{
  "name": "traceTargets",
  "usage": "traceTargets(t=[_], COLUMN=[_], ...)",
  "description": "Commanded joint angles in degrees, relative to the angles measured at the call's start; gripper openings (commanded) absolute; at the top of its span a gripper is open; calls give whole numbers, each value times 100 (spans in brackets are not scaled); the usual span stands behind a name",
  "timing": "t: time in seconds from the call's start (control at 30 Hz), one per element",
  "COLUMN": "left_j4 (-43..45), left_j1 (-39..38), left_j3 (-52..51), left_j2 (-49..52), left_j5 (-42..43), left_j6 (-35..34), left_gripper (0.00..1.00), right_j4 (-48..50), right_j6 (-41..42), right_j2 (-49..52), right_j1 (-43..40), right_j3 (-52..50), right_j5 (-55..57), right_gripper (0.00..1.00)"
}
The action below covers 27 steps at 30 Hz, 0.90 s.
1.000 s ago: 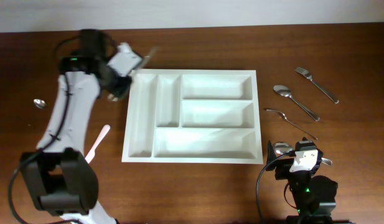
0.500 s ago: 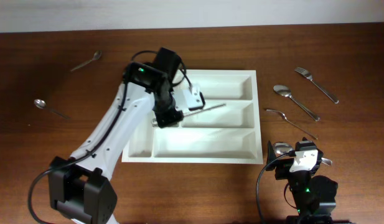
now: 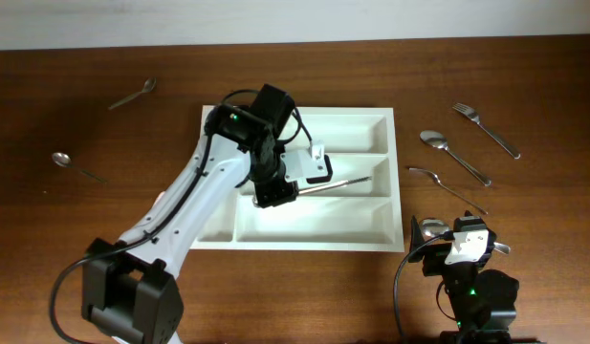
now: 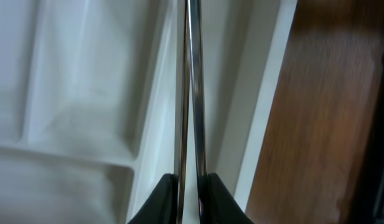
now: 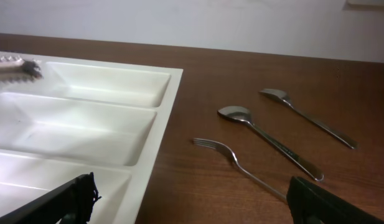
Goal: Pack container
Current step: 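Carry the tongs into the tray's long bottom compartment and release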
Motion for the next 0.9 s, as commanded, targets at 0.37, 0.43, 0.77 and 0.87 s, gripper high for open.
traceTargets(t=[0.37, 0.43, 0.77, 0.87], left_j4=[535, 538, 562, 560], left_j1=[-2, -2, -2, -2], left_j3=[-688, -688, -688, -688], left_j2=[372, 507, 1198, 1333], left_j5=[570, 573, 702, 704], left_j6=[264, 264, 264, 264], left_gripper=[1, 2, 2, 2], right_j4=[4, 4, 4, 4], right_j6=[-11, -9, -9, -11], right_j2=[-63, -63, -63, -63], right_j1=[50, 50, 50, 50], right_j3=[-52, -52, -52, -52], right_j5=[-48, -48, -48, -48], right_gripper=[99, 99, 99, 99])
